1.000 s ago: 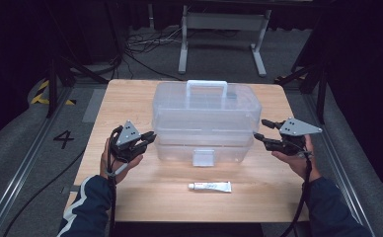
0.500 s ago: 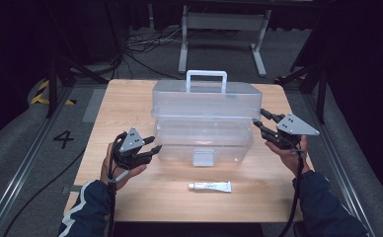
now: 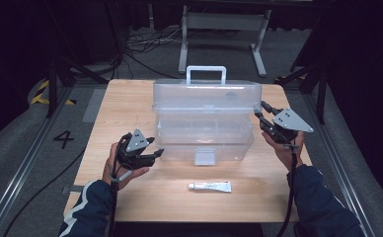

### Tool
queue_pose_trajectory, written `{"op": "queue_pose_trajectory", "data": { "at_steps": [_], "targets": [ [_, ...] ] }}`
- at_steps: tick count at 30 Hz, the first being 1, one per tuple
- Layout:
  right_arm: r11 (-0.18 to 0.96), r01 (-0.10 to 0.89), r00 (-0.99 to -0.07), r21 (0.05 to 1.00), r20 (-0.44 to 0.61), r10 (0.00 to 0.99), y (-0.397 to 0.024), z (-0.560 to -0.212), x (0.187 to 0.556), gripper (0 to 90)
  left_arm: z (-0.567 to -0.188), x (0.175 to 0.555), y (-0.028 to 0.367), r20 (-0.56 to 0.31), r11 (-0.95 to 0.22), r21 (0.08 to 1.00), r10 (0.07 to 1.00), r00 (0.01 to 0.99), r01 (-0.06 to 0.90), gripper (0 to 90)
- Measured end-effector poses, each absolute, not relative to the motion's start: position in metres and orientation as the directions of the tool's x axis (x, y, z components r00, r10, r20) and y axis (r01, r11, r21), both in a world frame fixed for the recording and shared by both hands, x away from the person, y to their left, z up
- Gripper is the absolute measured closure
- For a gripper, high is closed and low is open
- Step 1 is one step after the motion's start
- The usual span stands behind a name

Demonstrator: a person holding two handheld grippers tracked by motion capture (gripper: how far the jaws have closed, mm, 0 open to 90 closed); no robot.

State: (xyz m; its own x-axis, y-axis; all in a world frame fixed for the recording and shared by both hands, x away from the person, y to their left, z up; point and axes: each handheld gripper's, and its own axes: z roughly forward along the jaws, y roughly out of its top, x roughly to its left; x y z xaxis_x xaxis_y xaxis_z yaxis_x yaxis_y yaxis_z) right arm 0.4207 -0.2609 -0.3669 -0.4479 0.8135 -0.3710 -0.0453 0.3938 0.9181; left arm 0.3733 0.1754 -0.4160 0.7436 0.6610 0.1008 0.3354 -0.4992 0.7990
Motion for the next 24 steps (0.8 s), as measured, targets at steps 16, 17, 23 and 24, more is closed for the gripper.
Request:
{"op": "queue_pose_trajectory", "data": {
  "at_steps": [16,17,23,24],
  "targets": [
    [0.429,-0.014,-0.361,0.903,-0.405,0.840,-0.249,-0.359,0.431,78.5,-0.425,0.380,0.182,0.129,-0.473,0.808,0.723,0.679,0.350,45.6],
    [0.431,-0.014,-0.360,0.902,-0.407,0.840,-0.249,-0.358,0.431,78.5,-0.425,0.380,0.182,0.132,-0.473,0.808,0.728,0.673,0.352,45.3],
    [0.444,-0.016,-0.350,0.896,-0.421,0.837,-0.246,-0.356,0.431,79.2,-0.425,0.383,0.184,0.126,-0.468,0.810,0.728,0.674,0.353,44.6],
    [0.446,-0.016,-0.346,0.895,-0.423,0.837,-0.246,-0.355,0.431,79.2,-0.425,0.383,0.185,0.127,-0.469,0.810,0.727,0.675,0.353,44.2]
  ]
}}
